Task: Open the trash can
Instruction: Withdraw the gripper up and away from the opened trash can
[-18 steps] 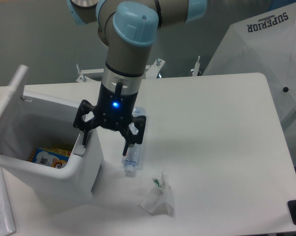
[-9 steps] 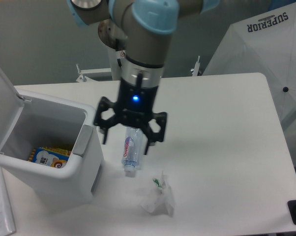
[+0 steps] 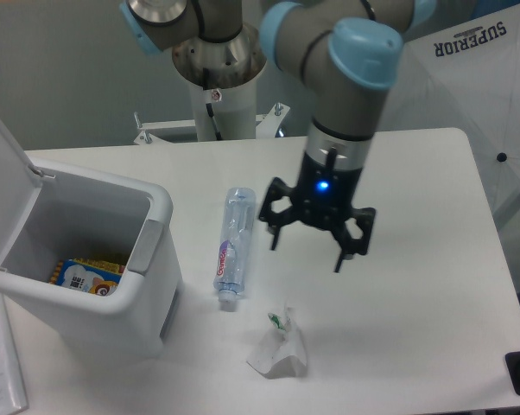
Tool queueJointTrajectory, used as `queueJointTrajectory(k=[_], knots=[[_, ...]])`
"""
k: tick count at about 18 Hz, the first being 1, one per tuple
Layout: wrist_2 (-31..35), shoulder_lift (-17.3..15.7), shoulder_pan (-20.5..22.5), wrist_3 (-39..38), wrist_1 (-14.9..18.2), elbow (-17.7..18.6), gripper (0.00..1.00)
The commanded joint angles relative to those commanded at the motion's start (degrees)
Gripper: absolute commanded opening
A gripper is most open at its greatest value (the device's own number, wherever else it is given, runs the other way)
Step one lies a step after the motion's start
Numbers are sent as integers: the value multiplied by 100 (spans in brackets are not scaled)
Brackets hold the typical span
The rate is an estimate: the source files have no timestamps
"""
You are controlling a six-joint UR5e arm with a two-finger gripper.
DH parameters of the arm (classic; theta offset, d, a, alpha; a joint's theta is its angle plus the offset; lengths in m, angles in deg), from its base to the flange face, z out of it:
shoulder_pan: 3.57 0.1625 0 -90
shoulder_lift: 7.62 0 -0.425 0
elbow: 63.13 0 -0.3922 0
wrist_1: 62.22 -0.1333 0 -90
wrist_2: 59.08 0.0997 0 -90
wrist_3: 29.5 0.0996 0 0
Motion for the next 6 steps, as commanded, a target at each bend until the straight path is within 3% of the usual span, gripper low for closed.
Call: queueJointTrajectory(k=[3,6], knots=[[853,220,-44,440,18,-17,100],[1057,370,-62,485,18,-88,100]])
